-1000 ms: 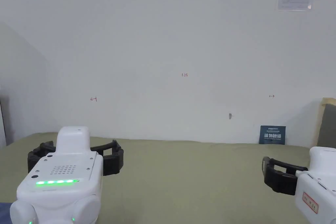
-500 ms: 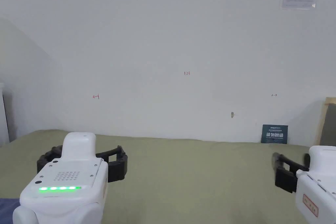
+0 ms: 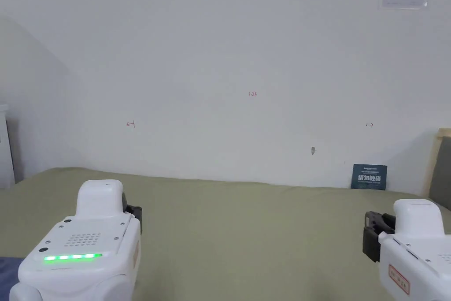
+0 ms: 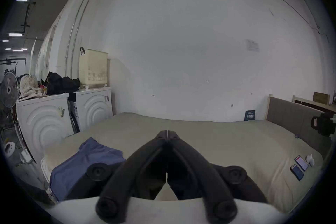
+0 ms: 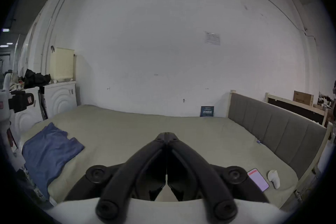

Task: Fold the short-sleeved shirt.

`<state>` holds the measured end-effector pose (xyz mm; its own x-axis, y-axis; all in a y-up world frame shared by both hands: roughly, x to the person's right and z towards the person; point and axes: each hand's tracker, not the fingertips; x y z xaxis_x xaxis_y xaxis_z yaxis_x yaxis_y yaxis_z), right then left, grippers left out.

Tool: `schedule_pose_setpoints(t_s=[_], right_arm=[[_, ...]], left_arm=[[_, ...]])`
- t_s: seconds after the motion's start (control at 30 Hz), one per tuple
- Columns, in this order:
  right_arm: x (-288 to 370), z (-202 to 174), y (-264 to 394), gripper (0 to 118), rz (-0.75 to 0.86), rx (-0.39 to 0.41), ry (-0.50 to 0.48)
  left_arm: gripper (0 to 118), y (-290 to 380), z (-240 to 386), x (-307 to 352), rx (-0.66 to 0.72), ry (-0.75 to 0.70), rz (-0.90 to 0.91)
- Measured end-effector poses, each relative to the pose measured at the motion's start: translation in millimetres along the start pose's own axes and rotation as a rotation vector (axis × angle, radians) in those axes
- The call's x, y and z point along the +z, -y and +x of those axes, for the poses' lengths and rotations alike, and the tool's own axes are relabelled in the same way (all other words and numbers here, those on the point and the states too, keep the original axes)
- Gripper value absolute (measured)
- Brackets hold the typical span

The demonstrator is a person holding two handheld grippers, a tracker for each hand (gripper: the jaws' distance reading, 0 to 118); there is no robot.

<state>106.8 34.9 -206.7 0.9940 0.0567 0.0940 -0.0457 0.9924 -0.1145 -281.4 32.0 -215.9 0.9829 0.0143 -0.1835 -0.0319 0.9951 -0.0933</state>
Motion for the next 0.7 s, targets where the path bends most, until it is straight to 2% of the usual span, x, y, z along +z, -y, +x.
schedule_pose_setpoints(t_s=[0.13, 0.4, 0.53, 0.6, 0.7], right_arm=[[-4, -46, -10, 0, 0.023, 0.015, -0.127], [-7, -177, 7, 0, -0.008, -0.005, -0.47], [-3, -226, 23, 0, -0.043, 0.043, -0.614], [-2, -238, 27, 0, -0.041, 0.056, -0.608], [-9, -241, 24, 0, -0.052, 0.036, -0.622]], left_arm=[[0, -5, -34, 16, -0.01, -0.08, -0.005], [0, 8, -137, 73, 0.002, -0.338, -0.068], [0, 28, -173, 97, 0.029, -0.428, -0.117], [0, 34, -184, 99, 0.038, -0.44, -0.147], [0, 41, -191, 97, 0.03, -0.461, -0.16]])
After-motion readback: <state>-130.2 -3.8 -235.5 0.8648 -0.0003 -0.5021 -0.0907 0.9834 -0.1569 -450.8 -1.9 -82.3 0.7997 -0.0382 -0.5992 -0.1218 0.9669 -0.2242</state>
